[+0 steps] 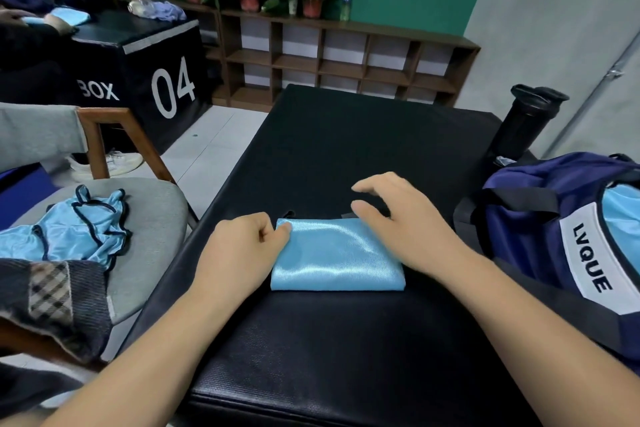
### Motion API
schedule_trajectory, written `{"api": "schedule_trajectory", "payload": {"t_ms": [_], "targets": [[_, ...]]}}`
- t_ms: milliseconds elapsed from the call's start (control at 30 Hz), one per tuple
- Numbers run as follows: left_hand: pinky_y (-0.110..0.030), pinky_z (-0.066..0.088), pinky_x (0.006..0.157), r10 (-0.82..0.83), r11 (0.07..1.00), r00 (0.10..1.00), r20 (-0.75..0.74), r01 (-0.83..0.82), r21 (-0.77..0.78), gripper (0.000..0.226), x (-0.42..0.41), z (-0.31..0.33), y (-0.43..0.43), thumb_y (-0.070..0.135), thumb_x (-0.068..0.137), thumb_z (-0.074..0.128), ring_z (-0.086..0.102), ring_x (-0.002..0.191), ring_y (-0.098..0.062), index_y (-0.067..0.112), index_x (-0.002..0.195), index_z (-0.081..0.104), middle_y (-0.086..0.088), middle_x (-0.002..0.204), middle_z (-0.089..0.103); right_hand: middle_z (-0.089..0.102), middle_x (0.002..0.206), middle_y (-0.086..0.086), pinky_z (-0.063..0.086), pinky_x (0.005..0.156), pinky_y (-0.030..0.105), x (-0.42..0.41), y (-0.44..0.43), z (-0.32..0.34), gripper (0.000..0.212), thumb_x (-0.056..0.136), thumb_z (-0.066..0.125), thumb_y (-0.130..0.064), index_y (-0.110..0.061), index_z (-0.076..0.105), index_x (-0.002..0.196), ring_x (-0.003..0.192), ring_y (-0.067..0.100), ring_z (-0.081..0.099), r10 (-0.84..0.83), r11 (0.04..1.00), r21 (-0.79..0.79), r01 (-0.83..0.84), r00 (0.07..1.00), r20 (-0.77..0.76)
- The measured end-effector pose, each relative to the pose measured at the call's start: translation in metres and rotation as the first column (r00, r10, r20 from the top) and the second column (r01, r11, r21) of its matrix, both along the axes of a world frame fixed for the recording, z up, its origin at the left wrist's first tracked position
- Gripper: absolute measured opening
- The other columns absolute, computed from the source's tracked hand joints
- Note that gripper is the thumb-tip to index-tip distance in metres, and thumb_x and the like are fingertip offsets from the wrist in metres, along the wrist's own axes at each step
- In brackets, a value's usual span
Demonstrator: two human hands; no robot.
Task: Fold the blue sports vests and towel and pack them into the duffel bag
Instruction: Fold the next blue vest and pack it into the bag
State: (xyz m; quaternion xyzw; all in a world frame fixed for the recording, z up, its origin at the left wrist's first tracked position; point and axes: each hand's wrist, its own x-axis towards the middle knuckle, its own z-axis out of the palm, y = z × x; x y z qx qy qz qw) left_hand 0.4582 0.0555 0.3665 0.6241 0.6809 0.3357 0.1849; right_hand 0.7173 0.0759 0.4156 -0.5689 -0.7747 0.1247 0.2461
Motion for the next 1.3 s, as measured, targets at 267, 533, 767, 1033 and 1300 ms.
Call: {"api": "schedule_trajectory", "payload": {"t_ms": [267,533,767,1033,1300], "targets": [[-0.032,0.041,0.054,-0.003,1.0,0.999,0.034,0.003,-0.003,0.047,-0.008,0.0,0.002,0.052,0.094,0.068,0.052,0.057,-0.013,0.017,0.067,0.052,0.002,0.059,0.059,0.066,0.126,-0.025,0.049,0.109,0.034,-0.023,0.047,0.035,0.064,0.076,0.078,-0.077,-0.049,0.063,0.132,0.119,-0.001,0.061,0.324,0.808,-0.57,-0.149,0.92,0.219],[-0.038,0.052,0.062,-0.034,0.999,0.998,0.043,0.035,-0.015,0.047,-0.01,0.004,0.0,0.058,0.091,0.069,0.06,0.067,-0.018,0.018,0.07,0.056,0.0,0.068,0.065,0.078,0.114,-0.006,0.063,0.088,0.038,-0.032,0.047,0.05,0.057,0.073,0.096,-0.051,-0.025,0.068,0.117,0.099,0.017,0.079,0.386,0.613,-0.784,-0.1,0.903,0.187],[-0.036,0.047,0.061,-0.053,0.998,0.994,0.091,0.054,-0.014,0.057,-0.011,0.006,-0.001,0.065,0.093,0.065,0.049,0.058,-0.012,0.015,0.071,0.053,-0.002,0.062,0.057,0.08,0.118,-0.004,0.06,0.102,0.048,-0.035,0.034,0.055,0.036,0.091,0.084,-0.031,-0.025,0.074,0.125,0.106,0.02,0.078,0.429,0.491,-0.861,-0.134,0.897,0.106],[-0.046,0.059,0.07,-0.032,0.997,0.983,0.18,0.044,-0.062,0.061,-0.012,0.012,-0.001,0.067,0.101,0.049,0.065,0.059,-0.021,0.015,0.072,0.062,0.003,0.063,0.07,0.08,0.117,-0.004,0.062,0.097,0.049,-0.02,0.024,0.067,0.032,0.091,0.083,-0.027,-0.026,0.073,0.121,0.103,0.021,0.079,0.325,0.595,-0.785,-0.173,0.945,0.038],[-0.041,0.061,0.067,-0.092,0.99,0.984,0.153,0.107,-0.091,0.048,0.001,0.021,-0.006,0.061,0.102,0.055,0.066,0.058,-0.014,0.018,0.082,0.064,0.008,0.068,0.072,0.08,0.104,-0.001,0.065,0.087,0.048,0.035,-0.001,0.139,0.028,0.088,0.086,-0.029,-0.02,0.071,0.11,0.092,0.02,0.08,0.208,0.811,-0.574,-0.115,0.973,0.098]]}}
